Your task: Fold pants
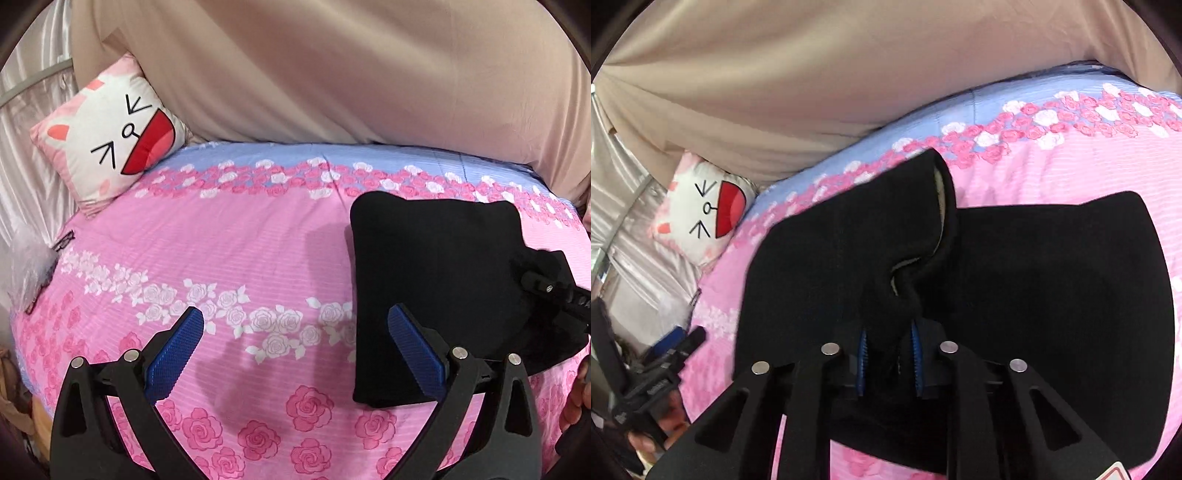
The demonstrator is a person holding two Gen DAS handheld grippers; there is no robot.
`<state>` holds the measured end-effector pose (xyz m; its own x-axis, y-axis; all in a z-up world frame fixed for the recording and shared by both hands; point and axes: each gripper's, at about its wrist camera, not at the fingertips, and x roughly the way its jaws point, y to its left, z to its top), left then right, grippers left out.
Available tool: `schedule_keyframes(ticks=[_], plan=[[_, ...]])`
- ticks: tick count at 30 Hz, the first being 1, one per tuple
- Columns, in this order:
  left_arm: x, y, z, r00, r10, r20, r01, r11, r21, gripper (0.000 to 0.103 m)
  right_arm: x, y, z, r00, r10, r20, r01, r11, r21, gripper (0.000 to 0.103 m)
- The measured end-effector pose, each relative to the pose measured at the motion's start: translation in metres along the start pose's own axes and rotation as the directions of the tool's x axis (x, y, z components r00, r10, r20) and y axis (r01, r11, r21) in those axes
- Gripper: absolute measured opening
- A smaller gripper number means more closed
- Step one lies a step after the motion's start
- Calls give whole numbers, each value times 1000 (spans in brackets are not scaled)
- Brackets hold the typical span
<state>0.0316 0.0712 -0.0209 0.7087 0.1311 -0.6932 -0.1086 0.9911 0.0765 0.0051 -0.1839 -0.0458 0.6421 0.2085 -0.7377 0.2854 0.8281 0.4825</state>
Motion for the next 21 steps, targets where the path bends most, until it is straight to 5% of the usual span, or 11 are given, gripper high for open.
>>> schedule_keyframes(ticks=[4,8,11,13,15,19,21], plan=[[-7,0,2,1000,-19,19,19,1000,7,98,-56,13,15,990,22,142,-20,1000,-15,15],[-13,-2,2,999,-34,38,34,999,13,98,-111,-20,8,963,-131,235,132,991,14,16],[-1,-13,0,999,-45,8,45,999,27,98,-90,-75,-16,972,-219,84,210,972,106,21],[8,-29,-1,998,-65,-25,66,997,40,98,-77,-97,-37,980,-194,41,185,970,158,23],[11,-41,1,996,-82,-45,84,995,54,98,-95,-94,-40,976,-193,98,174,969,176,26],[1,-65,6,996,-90,-15,91,991,102,98,-126,-55,-20,923,-309,229,302,951,67,30],[0,-80,6,996,-87,-3,87,988,131,98,-125,-32,-4,938,-254,236,264,964,-14,30]])
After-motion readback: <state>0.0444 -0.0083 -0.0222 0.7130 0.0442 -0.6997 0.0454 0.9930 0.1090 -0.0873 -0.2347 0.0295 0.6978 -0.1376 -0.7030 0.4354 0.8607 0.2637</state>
